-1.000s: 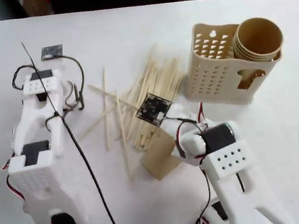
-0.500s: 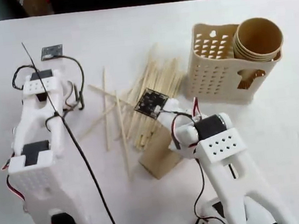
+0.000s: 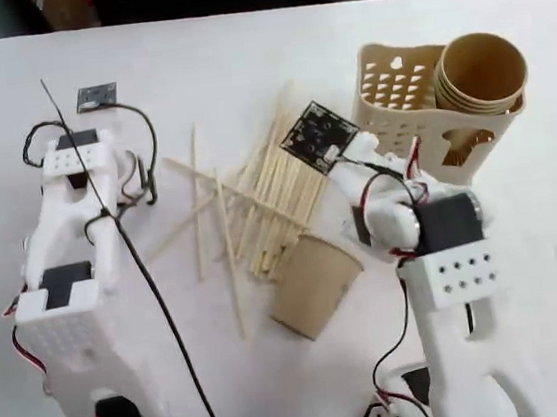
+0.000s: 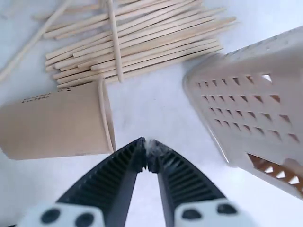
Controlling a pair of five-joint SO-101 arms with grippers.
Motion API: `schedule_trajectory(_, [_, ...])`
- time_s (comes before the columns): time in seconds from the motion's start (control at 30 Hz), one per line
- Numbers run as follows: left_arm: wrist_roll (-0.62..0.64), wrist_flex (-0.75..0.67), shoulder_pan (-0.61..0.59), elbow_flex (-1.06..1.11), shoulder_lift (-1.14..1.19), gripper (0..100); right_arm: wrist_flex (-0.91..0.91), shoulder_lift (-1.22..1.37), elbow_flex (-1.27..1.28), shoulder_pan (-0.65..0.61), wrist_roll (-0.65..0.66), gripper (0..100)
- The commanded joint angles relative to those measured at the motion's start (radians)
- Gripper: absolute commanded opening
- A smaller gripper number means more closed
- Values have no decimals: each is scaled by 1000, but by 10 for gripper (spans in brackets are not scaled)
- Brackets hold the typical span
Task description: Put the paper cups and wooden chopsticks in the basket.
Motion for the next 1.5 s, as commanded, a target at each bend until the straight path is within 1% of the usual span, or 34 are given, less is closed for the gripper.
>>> schedule_trajectory(0.0, [-121,92,93,-20,-71,172,82,-54,-89,19,29,18])
schedule_trajectory(0.07, [-250,187,182,-34,-111,172,73,-58,-40,39,23,18])
schedule_trajectory(0.13, [-276,252,222,-34,-189,172,31,-50,63,41,18,18])
schedule_trajectory(0.17, [-284,273,228,-31,-246,172,4,-53,121,41,-2,18])
schedule_trajectory(0.23, [-339,302,239,15,-386,172,-36,-74,209,41,-41,18])
schedule_trajectory(0.33, [-420,322,286,180,-650,172,-48,-156,279,48,-57,18])
schedule_trajectory(0.43, [-440,319,309,353,-901,172,-50,-265,368,50,-61,20])
schedule_trajectory(0.5, [-442,324,335,453,-1023,175,-61,-332,436,50,-63,21])
schedule_trajectory(0.57, [-473,327,374,539,-1101,176,-85,-378,491,50,-63,21])
schedule_trajectory(0.73, [-497,313,469,683,-1133,176,-163,-421,555,53,-64,19])
schedule_trajectory(0.83, [-503,302,503,727,-1138,176,-228,-400,546,96,-104,19])
schedule_trajectory(0.97, [-493,252,541,769,-1138,176,-263,-271,480,127,-118,19])
schedule_trajectory(1.03, [-451,215,545,775,-1139,176,-269,-189,434,125,-121,19])
schedule_trajectory(1.07, [-430,186,553,779,-1139,176,-278,-151,413,125,-143,20])
schedule_trajectory(1.2, [-371,86,647,844,-1139,175,-341,-18,356,125,-236,21])
schedule_trajectory(1.27, [-354,48,690,895,-1139,175,-367,38,350,105,-235,20])
schedule_trajectory(1.47, [-350,21,704,974,-1135,173,-433,148,345,62,-244,19])
